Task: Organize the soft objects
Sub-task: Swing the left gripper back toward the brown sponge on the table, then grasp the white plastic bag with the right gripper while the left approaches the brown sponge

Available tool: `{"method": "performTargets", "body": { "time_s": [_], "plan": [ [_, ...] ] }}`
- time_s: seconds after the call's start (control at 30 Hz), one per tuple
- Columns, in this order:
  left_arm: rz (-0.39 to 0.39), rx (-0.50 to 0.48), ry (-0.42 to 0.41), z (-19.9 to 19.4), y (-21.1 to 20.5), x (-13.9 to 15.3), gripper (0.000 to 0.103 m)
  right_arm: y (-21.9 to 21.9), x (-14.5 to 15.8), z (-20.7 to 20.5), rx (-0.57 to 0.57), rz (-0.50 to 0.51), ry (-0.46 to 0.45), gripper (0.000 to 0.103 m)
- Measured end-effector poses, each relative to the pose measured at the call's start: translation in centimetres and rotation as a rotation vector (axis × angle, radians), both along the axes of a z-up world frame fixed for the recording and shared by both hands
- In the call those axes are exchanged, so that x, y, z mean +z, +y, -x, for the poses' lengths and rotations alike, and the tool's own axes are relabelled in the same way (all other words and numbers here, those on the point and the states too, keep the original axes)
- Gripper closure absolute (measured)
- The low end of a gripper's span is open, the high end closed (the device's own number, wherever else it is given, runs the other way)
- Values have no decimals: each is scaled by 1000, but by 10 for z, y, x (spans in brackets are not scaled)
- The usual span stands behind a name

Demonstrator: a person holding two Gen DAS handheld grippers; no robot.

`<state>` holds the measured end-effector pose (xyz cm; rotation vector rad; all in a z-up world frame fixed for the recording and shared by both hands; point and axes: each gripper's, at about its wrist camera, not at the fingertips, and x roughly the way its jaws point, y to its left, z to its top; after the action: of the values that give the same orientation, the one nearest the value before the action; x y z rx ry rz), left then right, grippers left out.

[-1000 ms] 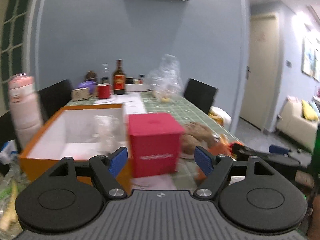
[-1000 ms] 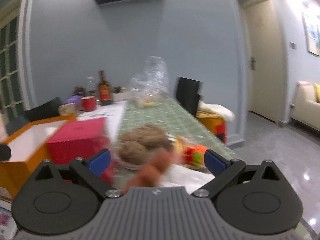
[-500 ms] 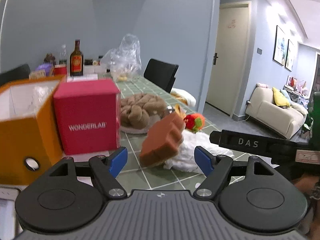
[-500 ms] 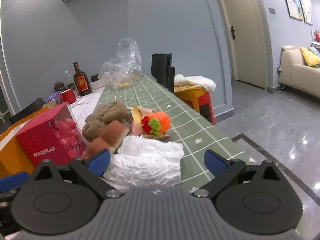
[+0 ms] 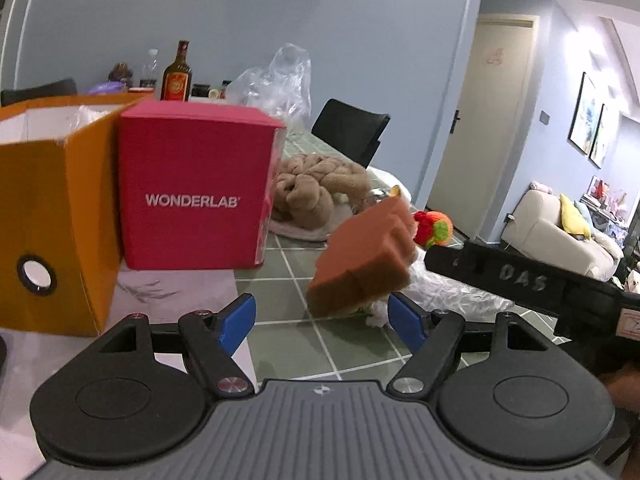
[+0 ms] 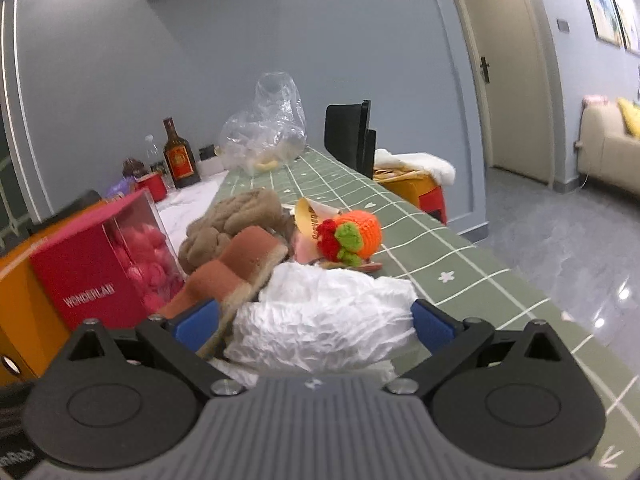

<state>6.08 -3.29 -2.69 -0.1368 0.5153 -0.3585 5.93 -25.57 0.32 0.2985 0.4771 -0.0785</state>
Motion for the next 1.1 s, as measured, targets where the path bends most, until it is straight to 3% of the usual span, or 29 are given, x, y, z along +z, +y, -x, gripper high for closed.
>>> {"method": "performTargets", "body": {
  "time_s": [0.23, 0.33, 0.4, 0.57, 0.67, 0.97, 1.1],
  "plan": [
    [35, -34, 69, -3, 1, -5, 14, -6, -6, -9, -3, -51, 70, 3],
    [51, -26, 81, -3, 4, -7, 14, -3, -10, -16, -27, -31, 140, 3],
    [63, -15, 83, -2, 7, -7, 14, 0, -8, -14, -26, 12, 132, 3],
    [80, -5, 103, -5, 10, -8, 14, 16, 6, 5, 127, 286, 7, 3],
    [82, -9, 106, -4, 11, -8, 14, 16, 10, 2, 280, 404, 21, 3],
    [87, -9, 108, -5, 10, -9, 14, 2, 6, -26, 600, 538, 53, 3],
    [86, -16, 120, -6, 10, -10, 14, 4, -2, -44, 655, 495, 119, 7]
  ]
}}
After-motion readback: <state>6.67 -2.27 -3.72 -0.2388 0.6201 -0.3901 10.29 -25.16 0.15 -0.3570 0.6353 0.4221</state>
